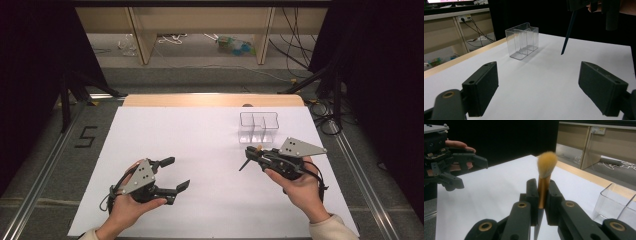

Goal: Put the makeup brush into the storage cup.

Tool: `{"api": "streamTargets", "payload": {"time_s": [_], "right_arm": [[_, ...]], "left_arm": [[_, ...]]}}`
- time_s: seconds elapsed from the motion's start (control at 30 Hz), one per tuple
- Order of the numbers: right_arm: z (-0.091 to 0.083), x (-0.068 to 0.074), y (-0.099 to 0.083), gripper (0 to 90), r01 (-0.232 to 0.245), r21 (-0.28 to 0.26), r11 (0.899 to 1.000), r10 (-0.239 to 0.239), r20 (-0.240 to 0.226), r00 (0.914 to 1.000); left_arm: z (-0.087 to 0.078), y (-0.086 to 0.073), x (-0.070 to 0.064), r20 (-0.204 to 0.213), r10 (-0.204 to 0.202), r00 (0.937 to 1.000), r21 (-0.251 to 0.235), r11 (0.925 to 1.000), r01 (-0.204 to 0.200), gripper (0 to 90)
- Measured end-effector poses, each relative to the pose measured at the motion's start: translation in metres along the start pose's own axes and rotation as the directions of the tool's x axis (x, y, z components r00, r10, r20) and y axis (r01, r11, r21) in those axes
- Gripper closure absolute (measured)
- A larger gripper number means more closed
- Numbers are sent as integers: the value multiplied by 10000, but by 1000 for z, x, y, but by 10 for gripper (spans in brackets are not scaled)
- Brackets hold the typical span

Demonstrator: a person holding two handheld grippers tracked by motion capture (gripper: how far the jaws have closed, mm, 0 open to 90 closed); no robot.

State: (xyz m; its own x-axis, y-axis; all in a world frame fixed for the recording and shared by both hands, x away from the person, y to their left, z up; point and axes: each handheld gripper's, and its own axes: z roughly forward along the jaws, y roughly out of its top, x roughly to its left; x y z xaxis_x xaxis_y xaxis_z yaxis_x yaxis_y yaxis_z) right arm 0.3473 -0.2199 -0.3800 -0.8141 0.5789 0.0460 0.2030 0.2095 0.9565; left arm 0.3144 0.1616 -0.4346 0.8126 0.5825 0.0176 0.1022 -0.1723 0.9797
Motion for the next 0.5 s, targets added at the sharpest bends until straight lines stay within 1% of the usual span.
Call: {"api": "streamTargets", "payload": {"time_s": [0.2, 0.27, 0.3, 0.37, 0.4, 0.43, 0.5], "right_arm": [[-2, -1, -1, 840, -14, 21, 10000, 14, 72, 10000], [-2, -1, -1, 840, -49, -47, 10000, 50, 25, 10000], [-3, -1, -1, 840, -8, -60, 10000, 8, 146, 9999], [-4, -1, -1, 840, -48, 36, 10000, 48, 73, 10000], [-5, -3, -1, 840, 108, 6, 9999, -108, 146, 9998], [-4, -3, -1, 840, 70, -142, 9999, -67, 222, 9997], [-5, -3, -1, 840, 97, -109, 9999, -94, 233, 9997]], "left_arm": [[-1, 0, 0, -55, -26, 10000, -11, 10000, 26, 163], [-1, 0, 0, -54, -11, 10000, -13, 10000, 11, 163], [-1, 0, 0, -49, -11, 10000, -13, 10000, 10, 163], [-2, 0, 1, -53, -1, 10000, -7, 10000, 1, 163], [-3, -1, 1, -85, -57, 9999, -28, 10000, 57, 163], [-3, -1, 1, -99, -19, 9999, -18, 10000, 19, 163], [-5, -1, 2, -125, -23, 9999, -42, 10000, 22, 163]]}}
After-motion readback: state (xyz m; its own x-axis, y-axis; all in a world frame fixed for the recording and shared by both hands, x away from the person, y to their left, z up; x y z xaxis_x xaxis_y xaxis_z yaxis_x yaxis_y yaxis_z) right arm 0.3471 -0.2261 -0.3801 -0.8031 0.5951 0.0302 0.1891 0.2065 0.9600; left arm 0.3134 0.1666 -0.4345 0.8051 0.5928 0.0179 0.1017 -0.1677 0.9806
